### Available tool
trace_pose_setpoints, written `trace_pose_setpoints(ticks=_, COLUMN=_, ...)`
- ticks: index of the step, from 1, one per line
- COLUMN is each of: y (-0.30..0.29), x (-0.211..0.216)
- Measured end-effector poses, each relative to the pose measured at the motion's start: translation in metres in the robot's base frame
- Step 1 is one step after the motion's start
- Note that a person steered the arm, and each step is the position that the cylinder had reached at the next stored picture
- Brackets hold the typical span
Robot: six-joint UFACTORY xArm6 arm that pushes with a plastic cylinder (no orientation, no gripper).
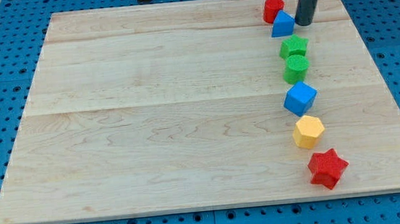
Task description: Push blue triangle left and up a bit
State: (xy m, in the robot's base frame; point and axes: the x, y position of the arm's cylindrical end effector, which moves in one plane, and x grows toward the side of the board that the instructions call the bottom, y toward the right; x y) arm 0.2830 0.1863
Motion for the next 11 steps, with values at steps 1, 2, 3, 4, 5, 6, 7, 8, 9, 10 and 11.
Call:
trace_pose_setpoints(ticks=1, y=-0.043, x=0.000)
trace_pose_setpoints(ticks=2, y=-0.095, x=0.000)
trace_pose_setpoints(ticks=3, y=-0.101, x=0.007)
trace_pose_setpoints(ticks=4, y=-0.089, x=0.024)
trace_pose_setpoints(ticks=5, y=-0.096, x=0.039)
trace_pose_setpoints(ticks=6, y=-0.142, x=0.039)
trace_pose_setpoints(ticks=7, y=-0.188, x=0.038)
trace_pose_setpoints(ticks=8, y=-0.161, x=0.044)
trace_pose_setpoints(ticks=9, y=-0.097, x=0.056)
trace_pose_setpoints(ticks=10, y=-0.086, x=0.025)
trace_pose_setpoints(ticks=11, y=-0.105, x=-0.010)
